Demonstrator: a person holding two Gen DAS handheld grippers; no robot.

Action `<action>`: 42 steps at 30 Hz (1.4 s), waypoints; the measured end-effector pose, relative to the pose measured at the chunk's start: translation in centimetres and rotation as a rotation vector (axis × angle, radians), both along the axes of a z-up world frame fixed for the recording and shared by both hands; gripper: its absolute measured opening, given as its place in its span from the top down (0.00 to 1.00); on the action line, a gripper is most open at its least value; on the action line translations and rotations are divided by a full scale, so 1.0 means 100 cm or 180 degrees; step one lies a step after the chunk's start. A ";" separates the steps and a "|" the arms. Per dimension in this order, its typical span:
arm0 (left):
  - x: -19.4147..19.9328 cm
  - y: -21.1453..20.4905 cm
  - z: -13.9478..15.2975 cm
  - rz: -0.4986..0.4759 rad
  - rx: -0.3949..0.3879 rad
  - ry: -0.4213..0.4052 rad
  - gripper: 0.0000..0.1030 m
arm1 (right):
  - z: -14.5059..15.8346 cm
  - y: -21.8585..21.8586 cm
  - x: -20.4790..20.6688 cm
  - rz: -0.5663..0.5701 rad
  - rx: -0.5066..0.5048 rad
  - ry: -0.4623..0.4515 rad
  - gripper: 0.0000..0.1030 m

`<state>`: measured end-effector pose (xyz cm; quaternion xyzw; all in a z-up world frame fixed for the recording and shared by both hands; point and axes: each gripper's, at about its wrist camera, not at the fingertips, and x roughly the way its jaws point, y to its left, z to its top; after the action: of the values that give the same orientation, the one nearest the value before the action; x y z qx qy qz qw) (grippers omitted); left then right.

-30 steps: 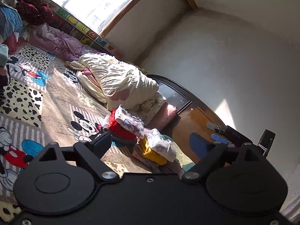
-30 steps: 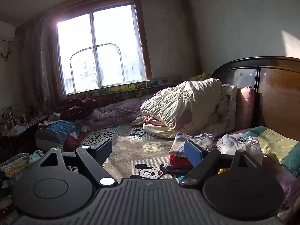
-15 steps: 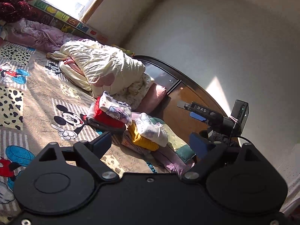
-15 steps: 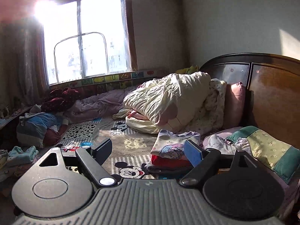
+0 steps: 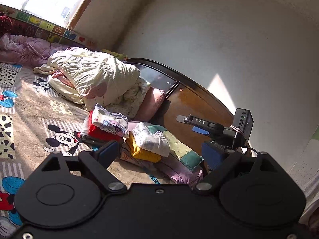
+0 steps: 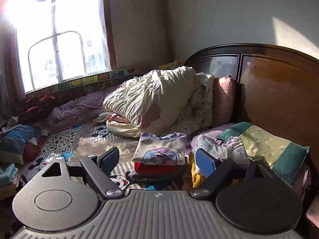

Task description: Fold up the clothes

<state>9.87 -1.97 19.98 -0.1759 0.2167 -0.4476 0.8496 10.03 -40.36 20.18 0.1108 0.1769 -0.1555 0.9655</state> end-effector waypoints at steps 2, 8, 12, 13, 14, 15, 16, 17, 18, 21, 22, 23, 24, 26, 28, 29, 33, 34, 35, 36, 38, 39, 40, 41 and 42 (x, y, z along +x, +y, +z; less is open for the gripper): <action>0.002 0.011 -0.001 0.0152 0.0011 -0.0004 0.12 | -0.001 0.003 -0.006 0.0007 0.0026 -0.0019 0.20; -0.009 0.050 -0.042 0.0332 -0.0043 0.0273 0.12 | -0.015 0.032 -0.004 0.0272 -0.0103 0.0050 0.19; -0.024 0.073 -0.055 0.0569 0.0026 0.0122 0.12 | -0.027 0.050 -0.013 0.0513 -0.0180 0.0128 0.20; -0.025 0.080 -0.057 0.0614 -0.0026 0.0123 0.12 | -0.029 0.052 -0.018 0.0577 -0.0169 0.0112 0.19; -0.023 0.088 -0.059 0.0655 -0.0114 0.0190 0.12 | -0.030 0.055 -0.023 0.0643 -0.0139 0.0094 0.19; -0.022 0.093 -0.062 0.0664 -0.0181 0.0229 0.12 | -0.032 0.059 -0.027 0.0706 -0.0120 0.0090 0.19; -0.026 0.094 -0.064 0.0676 -0.0188 0.0184 0.12 | -0.034 0.063 -0.031 0.0773 -0.0125 0.0082 0.19; -0.030 0.096 -0.067 0.0688 -0.0194 0.0139 0.12 | -0.037 0.069 -0.036 0.0849 -0.0124 0.0052 0.19; -0.034 0.097 -0.070 0.0701 -0.0199 0.0087 0.12 | -0.040 0.075 -0.041 0.0926 -0.0119 0.0015 0.19; -0.052 0.093 -0.085 0.0859 -0.0144 -0.0147 0.12 | -0.049 0.101 -0.064 0.1089 -0.0186 -0.0193 0.19; -0.059 0.091 -0.091 0.0949 -0.0117 -0.0223 0.12 | -0.054 0.112 -0.073 0.1156 -0.0221 -0.0265 0.19; -0.065 0.089 -0.097 0.1038 -0.0079 -0.0260 0.12 | -0.060 0.123 -0.080 0.1215 -0.0229 -0.0286 0.19; -0.070 0.087 -0.104 0.1132 -0.0032 -0.0246 0.12 | -0.067 0.133 -0.085 0.1254 -0.0212 -0.0277 0.19; -0.077 0.080 -0.119 0.1369 0.0132 -0.0193 0.11 | -0.083 0.151 -0.092 0.1297 -0.0178 -0.0212 0.19; -0.082 0.068 -0.134 0.1577 0.0392 -0.0154 0.11 | -0.104 0.167 -0.092 0.1291 -0.0151 -0.0045 0.19; -0.084 0.064 -0.143 0.1659 0.0496 -0.0148 0.11 | -0.117 0.173 -0.088 0.1271 -0.0140 0.0061 0.19; -0.086 0.049 -0.176 0.1794 0.0920 -0.0048 0.11 | -0.169 0.188 -0.078 0.1195 -0.0032 0.0499 0.20; -0.086 0.046 -0.185 0.1825 0.1039 -0.0026 0.11 | -0.181 0.191 -0.078 0.1195 -0.0014 0.0591 0.20; -0.085 0.043 -0.192 0.1848 0.1133 0.0013 0.11 | -0.192 0.193 -0.079 0.1182 0.0032 0.0673 0.20; -0.083 0.042 -0.199 0.1858 0.1196 0.0072 0.11 | -0.200 0.194 -0.080 0.1169 0.0078 0.0731 0.20; -0.079 0.038 -0.211 0.1881 0.1252 0.0203 0.06 | -0.214 0.196 -0.082 0.1156 0.0130 0.0829 0.20; -0.077 0.036 -0.215 0.1901 0.1298 0.0238 0.00 | -0.220 0.197 -0.083 0.1154 0.0143 0.0863 0.20; -0.076 0.034 -0.219 0.1921 0.1345 0.0274 0.00 | -0.225 0.199 -0.084 0.1155 0.0157 0.0896 0.20; -0.074 0.031 -0.223 0.1936 0.1388 0.0308 0.00 | -0.229 0.199 -0.085 0.1155 0.0176 0.0919 0.20; -0.074 0.029 -0.225 0.1921 0.1406 0.0331 0.00 | -0.232 0.199 -0.084 0.1155 0.0198 0.0938 0.20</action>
<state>2.50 0.94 -2.50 -0.0669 0.2892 -0.1101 0.9486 1.60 -20.47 -3.01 0.0830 0.3376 0.0116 0.9376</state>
